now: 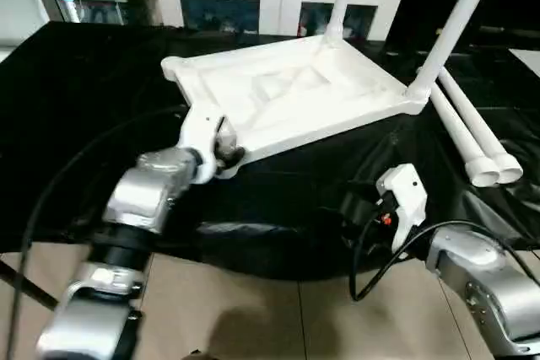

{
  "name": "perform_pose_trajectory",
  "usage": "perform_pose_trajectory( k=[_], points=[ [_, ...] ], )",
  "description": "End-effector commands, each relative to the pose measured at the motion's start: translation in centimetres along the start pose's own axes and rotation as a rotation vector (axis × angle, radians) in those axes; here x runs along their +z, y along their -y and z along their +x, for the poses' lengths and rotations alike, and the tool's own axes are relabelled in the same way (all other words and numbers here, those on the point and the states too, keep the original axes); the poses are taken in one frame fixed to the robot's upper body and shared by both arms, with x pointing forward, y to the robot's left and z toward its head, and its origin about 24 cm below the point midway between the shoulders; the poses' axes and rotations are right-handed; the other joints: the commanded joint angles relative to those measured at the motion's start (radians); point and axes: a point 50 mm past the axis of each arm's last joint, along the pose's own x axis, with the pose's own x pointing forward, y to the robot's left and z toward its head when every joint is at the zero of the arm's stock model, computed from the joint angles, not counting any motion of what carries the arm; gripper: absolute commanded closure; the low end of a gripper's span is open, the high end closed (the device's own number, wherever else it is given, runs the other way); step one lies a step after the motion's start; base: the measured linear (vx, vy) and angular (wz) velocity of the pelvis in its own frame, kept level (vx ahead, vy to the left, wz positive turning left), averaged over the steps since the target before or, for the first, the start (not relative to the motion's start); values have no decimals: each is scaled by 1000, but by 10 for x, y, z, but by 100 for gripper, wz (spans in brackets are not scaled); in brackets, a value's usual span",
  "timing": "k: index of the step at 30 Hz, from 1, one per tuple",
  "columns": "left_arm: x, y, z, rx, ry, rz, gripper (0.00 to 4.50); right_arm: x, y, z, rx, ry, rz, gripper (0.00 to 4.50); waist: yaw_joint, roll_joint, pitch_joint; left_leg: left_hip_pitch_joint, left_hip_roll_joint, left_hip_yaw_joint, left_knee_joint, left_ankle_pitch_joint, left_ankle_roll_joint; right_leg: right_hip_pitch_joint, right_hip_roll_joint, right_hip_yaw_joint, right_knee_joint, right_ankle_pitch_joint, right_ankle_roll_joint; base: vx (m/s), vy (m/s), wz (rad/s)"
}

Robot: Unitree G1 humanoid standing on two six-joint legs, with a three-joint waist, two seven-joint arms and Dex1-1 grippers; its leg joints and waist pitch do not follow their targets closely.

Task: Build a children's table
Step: Rotate table base

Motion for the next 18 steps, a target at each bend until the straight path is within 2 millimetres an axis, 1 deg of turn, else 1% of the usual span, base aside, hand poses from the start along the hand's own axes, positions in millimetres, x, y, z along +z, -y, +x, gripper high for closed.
perform_pose_trajectory(
  k=[1, 2, 3, 4, 5, 7, 8, 9, 12, 13, 15, 17, 18],
  points=[
    [4, 6, -4, -68, -12, 60, 68, 4, 3, -1, -14, 8, -20, 30, 5, 1, -60, 27, 44, -15, -74, -161, 18, 40, -57, 36, -67, -138, -184, 0, 0, 0],
    [5, 5, -5, -82, -11, 58, 58, 4, 3, -1, -13, 8, -20, 30, 6, 1, -61, 25, 44, -16, -76, -154, 14, 43, -57, 36, -64, -124, -190, 0, 0, 0],
    [6, 5, -7, -91, -8, 60, 48, 4, 3, -1, -13, 8, -19, 30, 7, 0, -61, 25, 44, -15, -75, -155, 12, 42, -57, 36, -64, -118, -193, 0, 0, 0],
    [7, 4, -8, -95, -3, 69, 48, 3, 3, -1, -12, 7, -17, 30, 8, 2, -61, 25, 44, -15, -75, -151, 10, 43, -58, 36, -62, -103, -198, 0, 0, 0],
    [8, 3, -9, -101, 1, 82, 20, 3, 3, -1, -13, 7, -17, 30, 10, 0, -61, 25, 43, -14, -74, -152, 10, 44, -59, 36, -62, -96, -201, 0, 0, 0],
    [13, 1, -12, -119, 48, 110, 16, 3, 4, -2, -20, 13, -14, 30, 13, 2, -61, 24, 42, -14, -75, -152, 11, 45, -60, 37, -63, -99, -201, 0, 0, 0],
    [15, -2, -14, -111, 68, 119, 9, 3, 4, -2, -25, 15, -13, 30, 14, 2, -61, 24, 41, -13, -74, -159, 8, 45, -59, 37, -63, -104, -198, 0, 0, 0],
    [20, -11, -14, -52, 99, 137, 4, 4, 5, -2, -36, 16, -11, 30, 14, 2, -61, 24, 42, -14, -75, -163, 5, 46, -58, 37, -62, -104, -195, 0, 0, 0],
    [25, -16, -11, -2, 102, 154, 4, 3, 5, -2, -31, 9, -8, 30, 13, 1, -61, 24, 41, -15, -75, -169, 4, 45, -57, 36, -63, -104, -189, 0, 0, 0],
    [23, -17, -9, 7, 61, 108, 4, 2, 4, -1, -26, 0, -7, 30, 15, 1, -62, 28, 41, -13, -74, -173, 1, 43, -57, 37, -62, -112, -187, 0, 0, 0],
    [20, -16, -4, 15, 0, 12, 4, 1, 3, -1, -18, -9, -10, 30, 18, -1, -62, 28, 41, -12, -73, -169, -3, 43, -59, 37, -62, -118, -191, 0, 0, 0],
    [18, -15, 2, 19, -28, -53, 4, 1, 3, 0, -17, -11, -15, 30, 23, -2, -62, 27, 39, -12, -71, -157, 1, 44, -60, 37, -62, -109, -196, 0, 0, 0],
    [17, -14, 4, 18, -37, -73, 4, 2, 3, 0, -17, -11, -16, 30, 23, -4, -62, 25, 38, -13, -71, -151, 3, 46, -60, 37, -62, -105, -197, 0, 0, 0]
  ],
)
